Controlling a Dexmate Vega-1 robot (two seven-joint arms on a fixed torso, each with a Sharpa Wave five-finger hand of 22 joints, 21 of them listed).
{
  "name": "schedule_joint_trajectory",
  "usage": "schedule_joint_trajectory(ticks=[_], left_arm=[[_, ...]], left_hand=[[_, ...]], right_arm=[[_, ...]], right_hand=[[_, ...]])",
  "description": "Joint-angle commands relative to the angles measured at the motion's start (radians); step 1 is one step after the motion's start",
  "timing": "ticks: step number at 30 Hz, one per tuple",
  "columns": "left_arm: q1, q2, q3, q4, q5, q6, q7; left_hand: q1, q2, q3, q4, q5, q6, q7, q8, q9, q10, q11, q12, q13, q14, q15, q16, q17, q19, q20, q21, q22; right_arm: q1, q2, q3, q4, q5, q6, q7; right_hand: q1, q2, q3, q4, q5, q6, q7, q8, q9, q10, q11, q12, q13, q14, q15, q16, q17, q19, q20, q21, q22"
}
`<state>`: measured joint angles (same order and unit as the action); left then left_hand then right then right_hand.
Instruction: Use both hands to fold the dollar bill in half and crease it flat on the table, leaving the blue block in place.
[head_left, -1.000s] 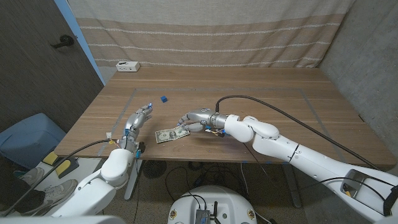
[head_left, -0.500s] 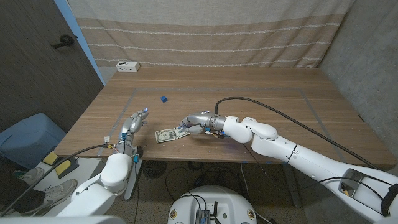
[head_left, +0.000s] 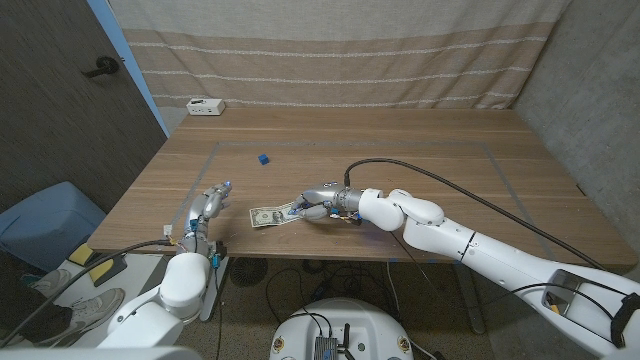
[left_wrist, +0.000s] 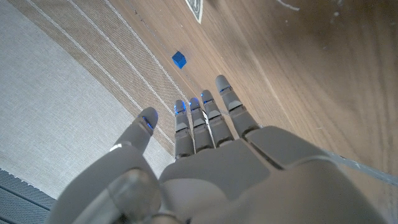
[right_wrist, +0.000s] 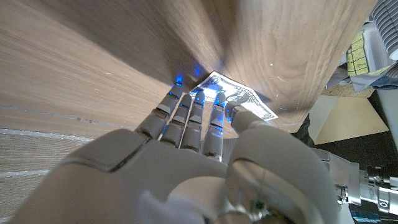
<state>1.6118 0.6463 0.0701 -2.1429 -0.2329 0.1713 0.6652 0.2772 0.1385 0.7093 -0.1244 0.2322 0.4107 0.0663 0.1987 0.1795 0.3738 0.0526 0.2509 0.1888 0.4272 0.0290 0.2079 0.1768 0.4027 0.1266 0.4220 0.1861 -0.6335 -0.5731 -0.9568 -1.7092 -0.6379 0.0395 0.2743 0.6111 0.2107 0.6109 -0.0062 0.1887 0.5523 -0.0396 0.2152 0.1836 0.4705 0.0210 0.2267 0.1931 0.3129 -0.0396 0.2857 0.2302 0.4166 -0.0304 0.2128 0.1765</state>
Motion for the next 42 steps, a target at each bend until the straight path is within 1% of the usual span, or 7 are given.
schedule_joint_trajectory(ticks=[1, 7, 10, 16, 18, 25, 42], left_arm=[[0.037, -0.064, -0.030, -0.038, -0.078, 0.056, -0.002], [0.032, -0.095, -0.039, -0.016, -0.188, 0.029, -0.058], [0.027, -0.103, -0.040, -0.004, -0.237, 0.014, -0.082], [0.016, -0.108, -0.041, 0.009, -0.322, 0.005, -0.109], [0.015, -0.111, -0.044, 0.017, -0.355, -0.012, -0.128], [0.009, -0.116, -0.046, 0.042, -0.460, -0.065, -0.187], [0.000, -0.061, -0.061, 0.048, -0.684, -0.086, -0.293]], left_hand=[[-0.016, -0.005, 0.002, 0.011, 0.006, -0.054, -0.002, -0.021, 0.002, -0.007, 0.023, -0.012, 0.006, 0.015, 0.005, 0.007, 0.006, 0.014, 0.003, 0.003, 0.001], [-0.015, -0.020, 0.005, -0.004, 0.010, -0.153, -0.006, -0.035, 0.003, -0.023, 0.050, -0.027, 0.009, 0.010, 0.020, -0.006, 0.002, 0.034, 0.010, 0.003, -0.001], [-0.010, -0.026, 0.007, -0.013, 0.012, -0.166, 0.017, -0.030, 0.003, -0.020, 0.063, -0.029, 0.009, 0.012, 0.026, -0.009, -0.001, 0.047, 0.009, 0.005, -0.001], [0.003, -0.031, 0.012, -0.028, 0.014, -0.157, 0.037, -0.019, 0.003, -0.015, 0.066, -0.029, 0.009, 0.022, 0.032, -0.010, -0.003, 0.064, 0.008, 0.007, -0.002], [0.009, -0.033, 0.014, -0.034, 0.015, -0.153, 0.043, -0.016, 0.003, -0.009, 0.078, -0.029, 0.009, 0.027, 0.035, -0.010, -0.004, 0.074, 0.008, 0.009, -0.003], [0.018, -0.035, 0.018, -0.038, 0.019, -0.135, 0.074, -0.008, 0.004, 0.008, 0.087, -0.027, 0.009, 0.054, 0.034, -0.006, -0.004, 0.111, 0.001, 0.017, -0.004], [0.027, -0.054, 0.019, -0.043, 0.022, -0.149, 0.134, -0.014, 0.003, 0.007, 0.116, -0.038, 0.006, 0.066, 0.052, -0.015, -0.006, 0.166, 0.004, 0.026, -0.006]], right_arm=[[0.015, 0.011, -0.017, 0.025, -0.005, -0.015, 0.018], [0.019, 0.012, -0.019, 0.033, 0.000, -0.014, 0.016], [0.021, 0.012, -0.020, 0.036, 0.001, -0.012, 0.014], [0.022, 0.011, -0.020, 0.040, 0.006, -0.012, 0.013], [0.022, 0.011, -0.021, 0.039, 0.007, -0.012, 0.011], [0.022, 0.011, -0.021, 0.039, 0.011, -0.007, 0.007], [0.012, 0.000, -0.016, 0.036, 0.016, 0.012, -0.007]], right_hand=[[0.007, -0.004, 0.000, 0.007, 0.000, 0.013, 0.002, 0.001, 0.005, 0.012, 0.003, 0.003, 0.002, 0.008, -0.029, 0.003, 0.002, 0.009, 0.004, 0.008, 0.000], [0.009, -0.004, 0.000, 0.008, 0.000, 0.015, 0.002, 0.000, 0.005, 0.013, 0.003, 0.002, 0.002, 0.009, -0.029, 0.004, 0.003, 0.010, 0.003, 0.008, 0.000], [0.011, -0.005, 0.000, 0.009, 0.000, 0.016, 0.004, -0.002, 0.005, 0.014, 0.003, 0.001, 0.002, 0.009, -0.029, 0.004, 0.003, 0.011, 0.001, 0.007, 0.000], [0.013, -0.005, -0.001, 0.010, -0.001, 0.017, 0.004, -0.004, 0.005, 0.014, 0.002, -0.001, 0.002, 0.009, -0.029, 0.005, 0.004, 0.012, 0.000, 0.007, 0.000], [0.014, -0.005, -0.001, 0.011, -0.001, 0.017, 0.004, -0.005, 0.005, 0.014, 0.002, -0.001, 0.002, 0.009, -0.029, 0.005, 0.004, 0.012, 0.000, 0.007, 0.000], [0.016, -0.005, -0.001, 0.012, -0.001, 0.018, 0.005, -0.006, 0.005, 0.015, 0.001, -0.002, 0.002, 0.009, -0.029, 0.005, 0.005, 0.014, -0.003, 0.007, 0.000], [0.021, -0.006, -0.003, 0.014, -0.002, 0.019, 0.004, -0.012, 0.006, 0.017, 0.004, -0.005, 0.002, 0.007, -0.029, 0.006, 0.006, 0.015, -0.007, 0.005, 0.000]])
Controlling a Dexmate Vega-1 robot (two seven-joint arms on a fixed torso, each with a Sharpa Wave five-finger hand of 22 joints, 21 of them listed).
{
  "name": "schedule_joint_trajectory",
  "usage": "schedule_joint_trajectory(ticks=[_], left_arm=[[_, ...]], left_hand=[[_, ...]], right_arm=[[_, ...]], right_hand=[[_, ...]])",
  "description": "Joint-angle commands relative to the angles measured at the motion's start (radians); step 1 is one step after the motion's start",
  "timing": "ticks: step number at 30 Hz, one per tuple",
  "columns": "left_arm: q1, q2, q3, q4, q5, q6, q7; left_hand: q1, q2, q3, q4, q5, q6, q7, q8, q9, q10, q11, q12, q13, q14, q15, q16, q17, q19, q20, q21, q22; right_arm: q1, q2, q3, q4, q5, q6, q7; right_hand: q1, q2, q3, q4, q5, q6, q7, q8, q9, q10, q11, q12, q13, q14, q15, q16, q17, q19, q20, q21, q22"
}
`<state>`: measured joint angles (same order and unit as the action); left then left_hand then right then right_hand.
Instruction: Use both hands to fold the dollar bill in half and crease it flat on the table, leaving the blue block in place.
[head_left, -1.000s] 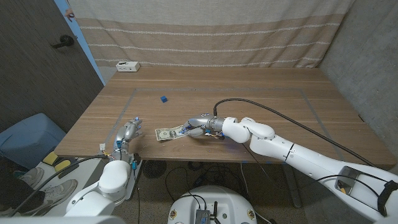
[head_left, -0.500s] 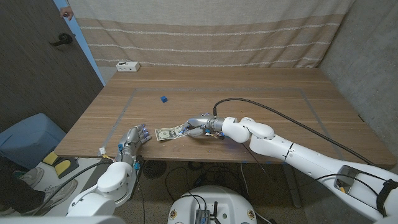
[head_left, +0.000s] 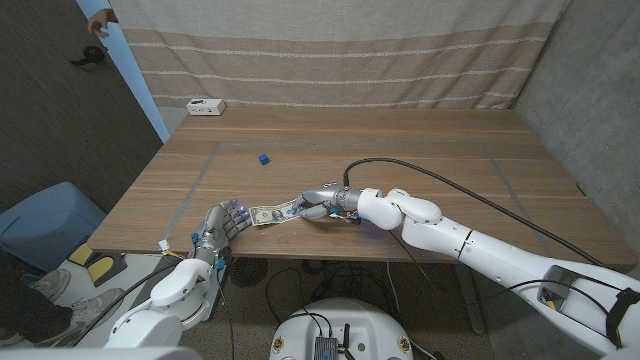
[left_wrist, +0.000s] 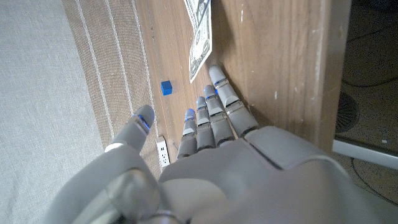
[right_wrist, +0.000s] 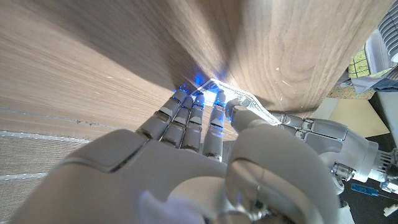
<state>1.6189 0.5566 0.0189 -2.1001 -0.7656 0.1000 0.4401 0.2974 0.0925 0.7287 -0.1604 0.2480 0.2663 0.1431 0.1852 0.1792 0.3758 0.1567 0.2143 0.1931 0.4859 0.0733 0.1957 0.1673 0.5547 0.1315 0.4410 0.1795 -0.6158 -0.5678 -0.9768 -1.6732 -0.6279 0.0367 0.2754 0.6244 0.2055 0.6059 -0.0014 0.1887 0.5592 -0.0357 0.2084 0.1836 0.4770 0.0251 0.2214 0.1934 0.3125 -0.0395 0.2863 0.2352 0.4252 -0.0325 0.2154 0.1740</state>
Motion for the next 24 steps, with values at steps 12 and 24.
schedule_joint_trajectory(ticks=[12, 24], left_arm=[[-0.024, 0.050, 0.003, 0.032, -0.233, -0.052, -0.133], [-0.052, 0.101, 0.039, 0.059, -0.173, -0.115, -0.192]], left_hand=[[0.007, -0.013, -0.002, 0.002, 0.003, 0.002, 0.068, 0.004, 0.003, 0.032, 0.028, 0.000, -0.001, 0.046, 0.013, 0.003, 0.004, 0.087, -0.002, 0.022, -0.001], [-0.003, -0.014, -0.002, 0.012, -0.007, 0.130, 0.056, 0.040, 0.011, 0.115, 0.024, 0.011, -0.003, 0.128, 0.008, 0.008, 0.004, 0.157, -0.012, 0.025, -0.002]], right_arm=[[-0.004, -0.004, 0.007, 0.010, 0.015, 0.026, -0.009], [-0.005, -0.002, 0.010, 0.011, 0.021, 0.026, -0.010]], right_hand=[[0.012, -0.001, 0.001, 0.011, -0.002, 0.012, 0.001, -0.007, 0.006, 0.010, -0.001, -0.002, 0.002, 0.008, -0.029, 0.005, 0.002, 0.007, -0.005, 0.002, 0.002], [0.015, -0.001, -0.001, 0.012, -0.003, 0.013, 0.000, -0.010, 0.006, 0.010, -0.004, -0.005, 0.002, 0.007, -0.030, 0.005, 0.003, 0.007, -0.007, 0.001, 0.002]])
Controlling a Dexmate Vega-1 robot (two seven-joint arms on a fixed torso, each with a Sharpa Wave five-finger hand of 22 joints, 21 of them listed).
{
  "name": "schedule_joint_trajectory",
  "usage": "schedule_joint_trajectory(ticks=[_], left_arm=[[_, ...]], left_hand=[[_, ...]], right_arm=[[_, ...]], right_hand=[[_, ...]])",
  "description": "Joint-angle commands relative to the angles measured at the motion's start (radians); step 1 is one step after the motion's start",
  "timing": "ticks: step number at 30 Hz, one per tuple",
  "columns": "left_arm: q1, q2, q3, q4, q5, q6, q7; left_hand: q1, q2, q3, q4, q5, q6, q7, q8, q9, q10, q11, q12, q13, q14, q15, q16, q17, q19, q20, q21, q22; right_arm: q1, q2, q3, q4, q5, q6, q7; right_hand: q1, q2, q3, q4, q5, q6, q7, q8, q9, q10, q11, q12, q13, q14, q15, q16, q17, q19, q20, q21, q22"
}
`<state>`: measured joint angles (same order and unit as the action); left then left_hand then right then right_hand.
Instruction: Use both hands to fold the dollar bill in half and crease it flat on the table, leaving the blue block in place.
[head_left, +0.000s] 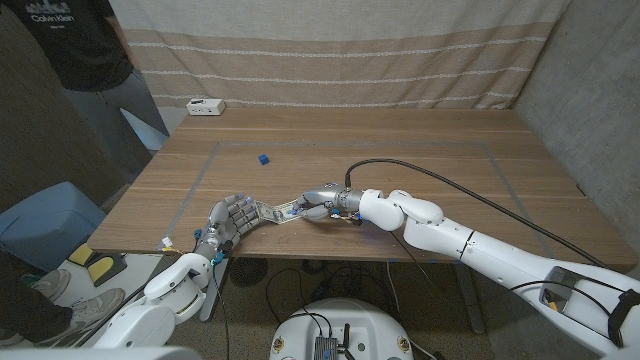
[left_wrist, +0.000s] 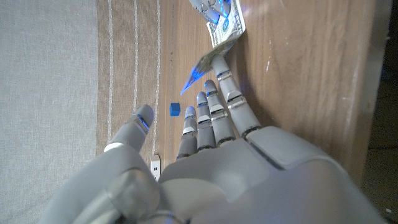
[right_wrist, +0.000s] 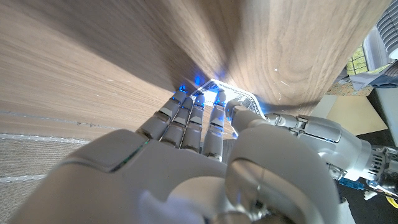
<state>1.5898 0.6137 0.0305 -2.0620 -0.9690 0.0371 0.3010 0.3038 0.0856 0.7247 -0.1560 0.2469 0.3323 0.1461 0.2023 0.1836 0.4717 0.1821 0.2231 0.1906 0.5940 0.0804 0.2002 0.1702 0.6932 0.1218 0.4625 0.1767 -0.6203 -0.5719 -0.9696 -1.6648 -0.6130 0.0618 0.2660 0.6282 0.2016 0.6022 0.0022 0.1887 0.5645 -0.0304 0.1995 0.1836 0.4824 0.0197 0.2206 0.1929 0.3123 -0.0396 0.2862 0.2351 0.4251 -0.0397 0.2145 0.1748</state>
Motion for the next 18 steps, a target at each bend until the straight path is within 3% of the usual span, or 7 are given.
schedule_joint_trajectory(ticks=[1, 4, 10, 18], left_arm=[[-0.024, 0.050, 0.028, 0.017, 0.037, -0.048, -0.044], [-0.027, 0.072, 0.030, 0.009, 0.064, -0.037, -0.020], [-0.041, 0.121, 0.041, -0.002, 0.136, -0.011, 0.017], [-0.079, 0.119, 0.068, 0.029, 0.192, -0.054, -0.002]], left_hand=[[-0.011, -0.007, 0.002, 0.008, -0.006, 0.082, 0.054, 0.028, 0.009, 0.020, -0.003, 0.001, 0.000, 0.022, 0.000, 0.002, 0.001, 0.020, -0.002, 0.003, 0.001], [-0.020, 0.003, 0.003, 0.017, -0.009, 0.148, 0.044, 0.053, 0.021, 0.025, 0.003, -0.003, 0.001, 0.028, 0.003, -0.001, 0.003, 0.025, -0.002, -0.002, 0.002], [-0.017, 0.028, 0.017, 0.023, 0.000, 0.179, 0.048, 0.066, 0.034, 0.022, 0.009, -0.009, 0.001, 0.021, 0.001, -0.007, 0.003, 0.018, 0.001, -0.010, 0.002], [-0.025, 0.037, 0.026, 0.028, 0.016, 0.265, 0.038, 0.108, 0.065, 0.037, -0.007, -0.013, 0.003, 0.001, 0.008, -0.017, 0.003, -0.006, 0.007, -0.033, 0.002]], right_arm=[[-0.001, 0.003, 0.003, 0.003, 0.008, 0.001, -0.001], [-0.002, 0.003, 0.004, 0.002, 0.010, -0.001, -0.002], [-0.002, 0.000, 0.006, 0.004, 0.017, 0.003, 0.000], [-0.001, -0.001, 0.007, 0.009, 0.023, 0.004, 0.001]], right_hand=[[0.011, 0.003, 0.003, 0.009, -0.003, 0.007, -0.006, -0.001, 0.006, 0.004, 0.002, -0.004, 0.003, 0.007, -0.030, 0.006, 0.003, 0.007, 0.001, 0.002, 0.002], [0.012, 0.003, 0.002, 0.009, -0.003, 0.007, -0.005, -0.001, 0.006, 0.005, 0.002, -0.004, 0.003, 0.007, -0.030, 0.006, 0.003, 0.007, 0.001, 0.002, 0.002], [0.014, 0.002, 0.002, 0.010, -0.003, 0.008, -0.005, -0.002, 0.006, 0.005, 0.002, -0.005, 0.003, 0.007, -0.029, 0.006, 0.004, 0.007, 0.001, 0.002, 0.002], [0.015, 0.002, 0.000, 0.011, -0.003, 0.007, -0.005, -0.004, 0.006, 0.004, 0.004, -0.006, 0.003, 0.007, -0.030, 0.006, 0.004, 0.008, 0.001, 0.001, 0.002]])
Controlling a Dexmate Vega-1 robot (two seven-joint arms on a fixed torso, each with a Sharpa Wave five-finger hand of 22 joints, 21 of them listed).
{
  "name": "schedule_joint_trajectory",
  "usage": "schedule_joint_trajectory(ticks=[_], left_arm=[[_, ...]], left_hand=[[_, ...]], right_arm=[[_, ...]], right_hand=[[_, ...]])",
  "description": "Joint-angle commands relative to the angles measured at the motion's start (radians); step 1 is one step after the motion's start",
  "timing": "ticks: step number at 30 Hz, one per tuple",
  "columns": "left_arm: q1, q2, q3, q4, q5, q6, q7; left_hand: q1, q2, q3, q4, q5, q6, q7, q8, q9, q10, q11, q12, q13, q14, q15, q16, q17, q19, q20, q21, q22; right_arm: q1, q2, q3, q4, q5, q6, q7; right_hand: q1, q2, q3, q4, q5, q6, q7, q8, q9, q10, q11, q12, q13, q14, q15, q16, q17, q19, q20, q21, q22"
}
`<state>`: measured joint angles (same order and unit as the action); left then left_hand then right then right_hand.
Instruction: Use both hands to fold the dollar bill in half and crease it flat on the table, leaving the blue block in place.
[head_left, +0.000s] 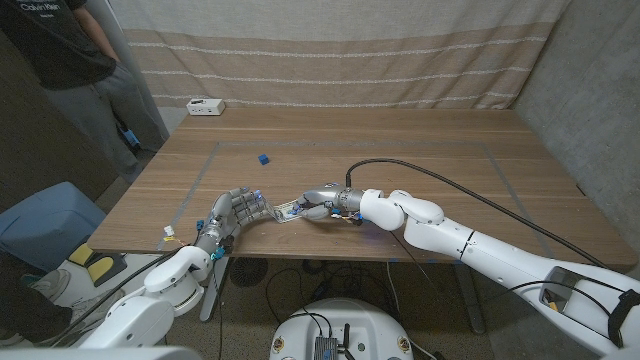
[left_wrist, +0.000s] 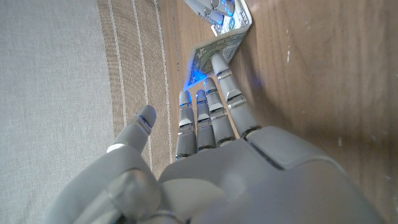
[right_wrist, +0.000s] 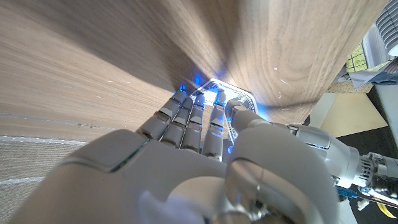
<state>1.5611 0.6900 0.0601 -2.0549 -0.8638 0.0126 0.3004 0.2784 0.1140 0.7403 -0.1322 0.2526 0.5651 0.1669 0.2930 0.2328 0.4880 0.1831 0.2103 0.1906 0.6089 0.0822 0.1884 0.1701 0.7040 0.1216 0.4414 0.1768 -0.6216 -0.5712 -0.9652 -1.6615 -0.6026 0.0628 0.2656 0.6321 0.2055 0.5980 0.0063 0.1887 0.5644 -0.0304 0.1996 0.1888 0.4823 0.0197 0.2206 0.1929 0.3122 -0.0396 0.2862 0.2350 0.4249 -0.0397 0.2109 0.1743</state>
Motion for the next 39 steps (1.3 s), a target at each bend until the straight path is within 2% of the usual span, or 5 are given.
schedule_joint_trajectory(ticks=[1, 15, 22, 27, 39], left_arm=[[-0.057, 0.035, 0.043, 0.036, 0.091, -0.052, -0.018], [-0.149, 0.033, 0.103, 0.167, 0.104, -0.205, -0.234], [-0.137, 0.141, 0.098, 0.076, 0.161, -0.058, -0.145], [-0.130, 0.183, 0.092, 0.034, 0.177, 0.004, -0.117], [-0.156, 0.185, 0.124, 0.060, 0.181, -0.034, -0.187]], left_hand=[[-0.003, 0.009, 0.012, 0.004, 0.012, 0.037, 0.008, 0.022, 0.024, 0.031, -0.016, 0.002, 0.004, -0.033, 0.015, -0.011, 0.003, -0.036, 0.014, -0.023, 0.002], [-0.010, 0.042, 0.029, 0.020, 0.017, 0.075, -0.001, 0.058, 0.079, 0.057, -0.049, 0.010, 0.027, -0.069, 0.020, -0.010, 0.007, -0.058, 0.015, -0.051, 0.005], [-0.119, 0.027, -0.029, 0.139, -0.009, 0.073, 0.044, 0.007, 0.061, -0.033, -0.050, 0.002, 0.053, -0.155, 0.013, -0.004, 0.019, -0.145, -0.003, -0.102, 0.009], [-0.180, 0.009, -0.051, 0.188, -0.033, 0.013, 0.037, -0.061, 0.017, -0.041, -0.038, 0.006, 0.058, -0.056, -0.012, 0.026, 0.013, -0.061, -0.011, -0.079, 0.011], [-0.226, -0.024, -0.051, 0.205, -0.065, -0.196, -0.104, -0.128, -0.030, -0.209, -0.047, -0.026, 0.027, -0.068, 0.002, -0.007, 0.008, -0.013, 0.000, -0.081, 0.010]], right_arm=[[0.000, -0.002, 0.002, 0.006, 0.013, 0.003, 0.003], [0.003, -0.002, 0.005, 0.019, 0.027, 0.008, 0.001], [-0.004, -0.009, 0.015, 0.013, 0.043, 0.009, -0.004], [-0.008, -0.014, 0.018, 0.004, 0.043, 0.002, -0.003], [-0.008, -0.019, 0.021, 0.004, 0.043, 0.007, -0.007]], right_hand=[[0.012, -0.002, 0.004, 0.007, -0.003, 0.007, -0.005, -0.004, 0.001, 0.005, 0.004, -0.006, 0.003, 0.007, -0.030, 0.006, 0.004, 0.008, 0.001, 0.005, 0.002], [0.015, -0.002, 0.002, 0.008, -0.003, 0.009, -0.003, -0.005, 0.001, 0.008, 0.003, -0.007, 0.003, 0.006, -0.030, 0.006, 0.005, 0.007, 0.000, 0.004, 0.002], [0.015, -0.005, -0.001, 0.009, -0.004, 0.011, -0.001, -0.004, 0.001, 0.010, 0.006, -0.007, 0.003, 0.009, -0.027, 0.007, 0.005, 0.007, 0.001, 0.003, 0.002], [0.011, -0.009, -0.007, 0.012, -0.006, 0.013, 0.001, -0.005, 0.001, 0.010, 0.007, -0.007, 0.003, 0.009, -0.025, 0.008, 0.006, 0.009, 0.004, 0.004, 0.002], [0.009, -0.009, -0.014, 0.014, -0.007, 0.016, 0.003, -0.005, 0.001, 0.011, 0.012, -0.008, 0.003, 0.009, -0.023, 0.007, 0.006, 0.009, 0.005, 0.003, 0.002]])
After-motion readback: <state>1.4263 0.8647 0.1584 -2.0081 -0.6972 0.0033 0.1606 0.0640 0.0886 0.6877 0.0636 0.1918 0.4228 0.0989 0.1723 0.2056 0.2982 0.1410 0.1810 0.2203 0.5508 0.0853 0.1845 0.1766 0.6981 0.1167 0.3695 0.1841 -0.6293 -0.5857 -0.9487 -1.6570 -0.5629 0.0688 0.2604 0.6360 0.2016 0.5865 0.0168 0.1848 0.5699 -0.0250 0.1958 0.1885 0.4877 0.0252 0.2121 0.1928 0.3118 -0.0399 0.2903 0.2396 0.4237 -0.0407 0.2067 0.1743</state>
